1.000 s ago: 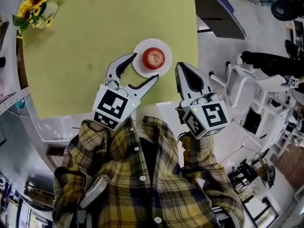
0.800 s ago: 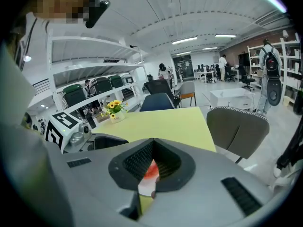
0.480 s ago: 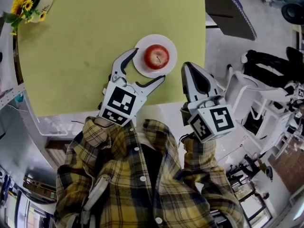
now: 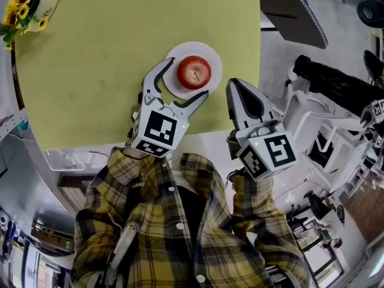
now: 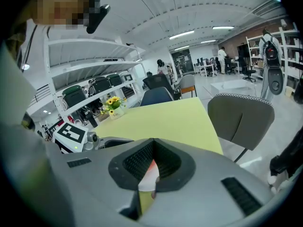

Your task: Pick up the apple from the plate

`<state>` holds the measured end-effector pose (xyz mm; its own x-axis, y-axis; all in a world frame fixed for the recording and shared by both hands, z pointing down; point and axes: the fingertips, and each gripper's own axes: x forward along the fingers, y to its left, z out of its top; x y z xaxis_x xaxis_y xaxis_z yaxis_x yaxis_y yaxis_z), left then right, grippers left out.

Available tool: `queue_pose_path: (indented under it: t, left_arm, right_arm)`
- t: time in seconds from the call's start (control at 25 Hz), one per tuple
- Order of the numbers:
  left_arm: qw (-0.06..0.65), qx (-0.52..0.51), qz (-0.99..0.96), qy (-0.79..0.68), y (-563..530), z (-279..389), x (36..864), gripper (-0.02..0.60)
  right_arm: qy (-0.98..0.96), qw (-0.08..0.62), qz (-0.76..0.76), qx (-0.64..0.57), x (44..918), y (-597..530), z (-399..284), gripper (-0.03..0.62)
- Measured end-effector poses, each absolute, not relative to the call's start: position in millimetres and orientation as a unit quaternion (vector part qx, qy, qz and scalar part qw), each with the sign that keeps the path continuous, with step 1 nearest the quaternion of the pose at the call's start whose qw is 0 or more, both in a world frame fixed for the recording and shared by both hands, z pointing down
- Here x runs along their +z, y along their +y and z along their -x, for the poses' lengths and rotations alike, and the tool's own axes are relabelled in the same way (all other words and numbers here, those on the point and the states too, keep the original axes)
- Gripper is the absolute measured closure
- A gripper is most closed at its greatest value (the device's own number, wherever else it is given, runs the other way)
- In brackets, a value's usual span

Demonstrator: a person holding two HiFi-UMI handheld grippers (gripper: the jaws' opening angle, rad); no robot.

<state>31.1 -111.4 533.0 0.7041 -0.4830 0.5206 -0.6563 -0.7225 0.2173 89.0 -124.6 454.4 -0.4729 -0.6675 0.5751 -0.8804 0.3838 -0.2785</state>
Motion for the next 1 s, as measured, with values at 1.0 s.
queue_pose_path:
  t: [1.0]
  left_arm:
    - [0.171, 0.225, -0.899, -0.334, -125, -33, 524, 0.193]
  right_arm:
    - [-0.823, 0.197, -0.452, 0.283, 452, -141, -83, 0.597]
